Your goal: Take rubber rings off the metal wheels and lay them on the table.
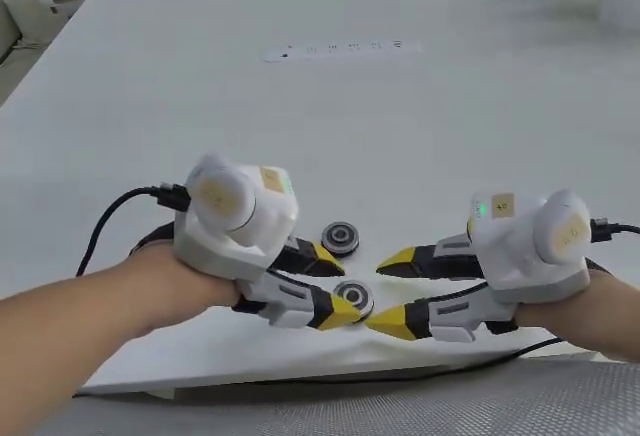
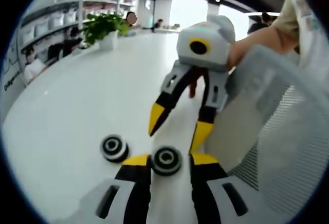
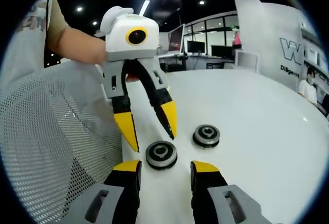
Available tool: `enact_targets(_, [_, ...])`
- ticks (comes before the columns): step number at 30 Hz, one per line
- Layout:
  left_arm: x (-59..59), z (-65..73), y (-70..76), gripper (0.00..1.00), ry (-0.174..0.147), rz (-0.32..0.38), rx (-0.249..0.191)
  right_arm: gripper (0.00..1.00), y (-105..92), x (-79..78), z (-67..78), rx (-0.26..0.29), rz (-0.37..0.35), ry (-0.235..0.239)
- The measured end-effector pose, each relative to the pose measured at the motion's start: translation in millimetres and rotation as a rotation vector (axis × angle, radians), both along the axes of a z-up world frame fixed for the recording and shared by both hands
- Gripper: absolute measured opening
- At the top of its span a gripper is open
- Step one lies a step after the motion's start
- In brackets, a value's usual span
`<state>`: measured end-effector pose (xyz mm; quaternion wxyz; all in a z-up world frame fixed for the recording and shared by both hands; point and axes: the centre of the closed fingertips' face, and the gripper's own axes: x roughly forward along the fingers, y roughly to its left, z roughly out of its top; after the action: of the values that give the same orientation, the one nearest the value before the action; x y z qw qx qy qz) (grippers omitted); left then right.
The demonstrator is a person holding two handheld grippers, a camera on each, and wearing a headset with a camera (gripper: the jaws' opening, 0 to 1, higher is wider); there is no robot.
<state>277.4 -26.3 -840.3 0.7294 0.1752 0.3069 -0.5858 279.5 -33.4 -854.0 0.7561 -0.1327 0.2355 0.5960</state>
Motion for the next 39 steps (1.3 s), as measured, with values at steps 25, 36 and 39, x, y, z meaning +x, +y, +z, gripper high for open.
enact_targets(25, [2.7,-9.8,-1.4,0.14,-0.105,-0.031,0.048,0.35,8.2,-2.5,-3.9,0.035,-0.007,0.036])
enact_targets(36, [3.0,-9.8,-2.0,0.13,-0.107,-0.026,0.044,0.29,10.6,-1.0,-7.8,0.055,-0.021,0.076])
enact_targets(39, [2.9,-9.5,-2.3,0.13,-0.106,-0.024,0.042,0.28,13.2,-1.8,-7.6,0.059,-0.017,0.081])
